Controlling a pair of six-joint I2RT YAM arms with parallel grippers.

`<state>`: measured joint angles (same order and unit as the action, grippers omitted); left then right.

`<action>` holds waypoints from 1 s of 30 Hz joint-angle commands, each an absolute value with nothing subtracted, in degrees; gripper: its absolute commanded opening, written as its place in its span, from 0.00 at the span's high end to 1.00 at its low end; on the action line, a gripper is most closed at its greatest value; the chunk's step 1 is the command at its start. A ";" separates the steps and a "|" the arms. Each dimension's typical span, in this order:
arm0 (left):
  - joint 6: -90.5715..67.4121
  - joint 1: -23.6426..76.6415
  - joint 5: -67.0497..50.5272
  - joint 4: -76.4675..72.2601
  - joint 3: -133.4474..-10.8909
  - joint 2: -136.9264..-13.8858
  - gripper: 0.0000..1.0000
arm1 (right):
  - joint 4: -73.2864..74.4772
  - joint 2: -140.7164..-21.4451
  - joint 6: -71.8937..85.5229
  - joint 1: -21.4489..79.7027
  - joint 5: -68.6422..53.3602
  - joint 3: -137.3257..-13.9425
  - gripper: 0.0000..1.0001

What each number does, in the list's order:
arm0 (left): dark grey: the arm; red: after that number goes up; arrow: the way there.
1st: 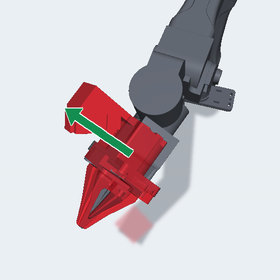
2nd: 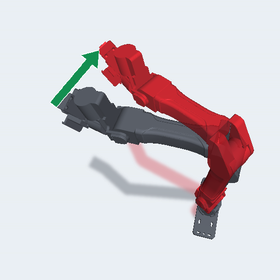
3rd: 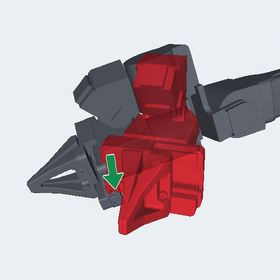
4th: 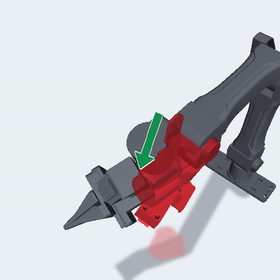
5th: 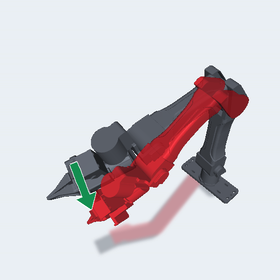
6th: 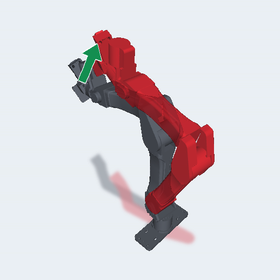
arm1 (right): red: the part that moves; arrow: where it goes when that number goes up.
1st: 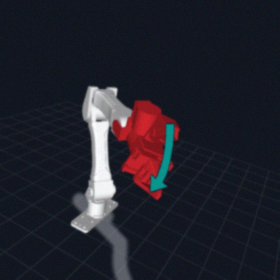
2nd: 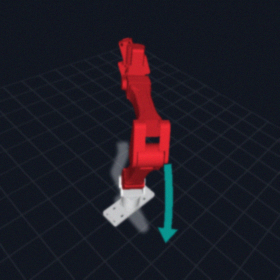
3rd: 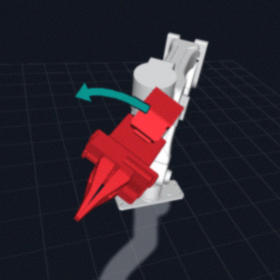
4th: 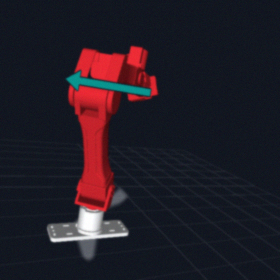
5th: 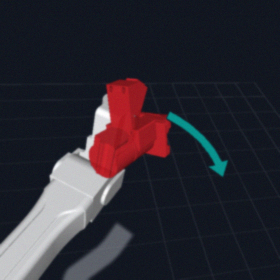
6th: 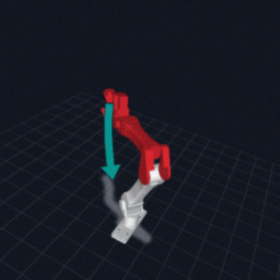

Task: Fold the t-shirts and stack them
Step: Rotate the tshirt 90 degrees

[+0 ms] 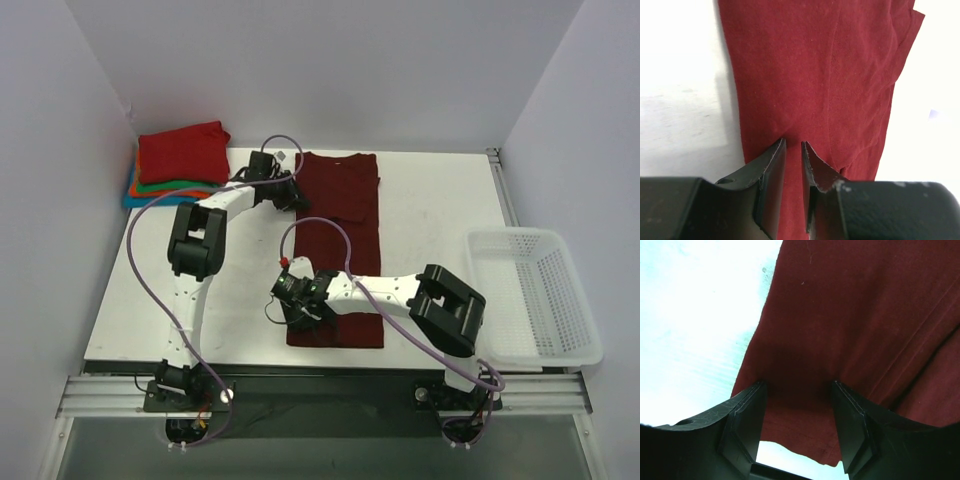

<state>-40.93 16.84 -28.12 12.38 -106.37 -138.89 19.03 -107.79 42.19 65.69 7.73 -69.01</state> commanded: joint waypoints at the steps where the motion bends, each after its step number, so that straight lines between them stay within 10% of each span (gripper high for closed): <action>1: -38.23 15.12 -26.80 14.33 -108.19 -140.71 0.69 | 23.64 -106.35 44.56 66.62 5.98 -66.88 0.45; 15: -42.97 14.94 -38.84 2.93 -109.18 -127.02 0.53 | 23.55 -83.36 43.32 54.59 2.37 -66.21 0.44; 30: -43.77 28.03 -3.09 17.31 -50.12 -73.06 0.68 | 23.29 -51.24 53.08 40.43 -6.41 -33.41 0.56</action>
